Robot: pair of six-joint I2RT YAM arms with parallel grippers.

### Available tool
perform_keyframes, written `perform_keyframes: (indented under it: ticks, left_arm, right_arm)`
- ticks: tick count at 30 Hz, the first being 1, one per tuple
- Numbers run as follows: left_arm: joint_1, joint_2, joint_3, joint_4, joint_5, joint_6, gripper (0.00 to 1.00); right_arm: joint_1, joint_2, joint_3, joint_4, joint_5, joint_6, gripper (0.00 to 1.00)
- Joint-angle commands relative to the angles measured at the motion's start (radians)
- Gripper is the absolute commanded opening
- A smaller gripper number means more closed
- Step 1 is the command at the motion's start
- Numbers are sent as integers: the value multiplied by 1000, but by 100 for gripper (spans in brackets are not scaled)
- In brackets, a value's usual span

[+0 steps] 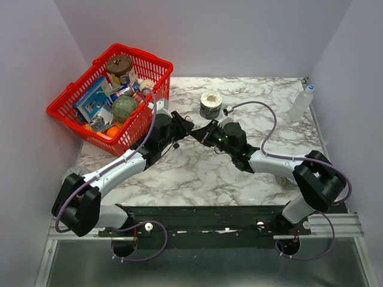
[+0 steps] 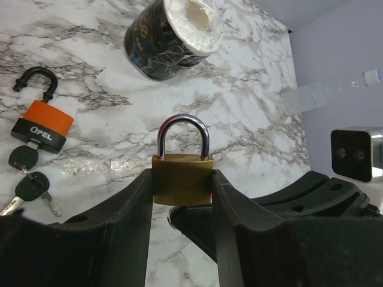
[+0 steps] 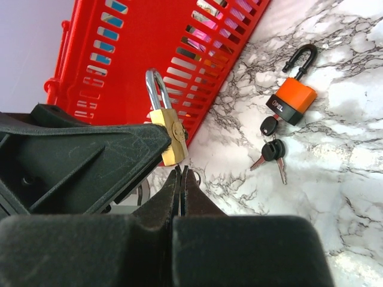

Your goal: Unlock with the key

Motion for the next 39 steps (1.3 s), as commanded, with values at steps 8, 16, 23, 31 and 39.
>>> perform_keyframes:
  ticks: [8, 16, 23, 31, 39]
  left_arm:
    - [-40, -73, 25, 73, 325, 95, 0]
    - [-40, -67, 18, 202, 469, 67, 0]
    - [-38, -90, 1, 264, 538, 75, 0]
    - [-38, -90, -12, 327, 611, 70, 0]
    - [-38, -78, -18, 396, 671, 49, 0]
  right_arm:
    - [-114, -234, -86, 106, -1, -87, 1]
    - [-137, -362, -86, 57, -84, -107, 1]
    - [-172, -412, -98, 54, -145, -107, 1]
    - [-204, -406, -103, 95, -239, -109, 1]
    - [-226, -396, -103, 176, -343, -92, 1]
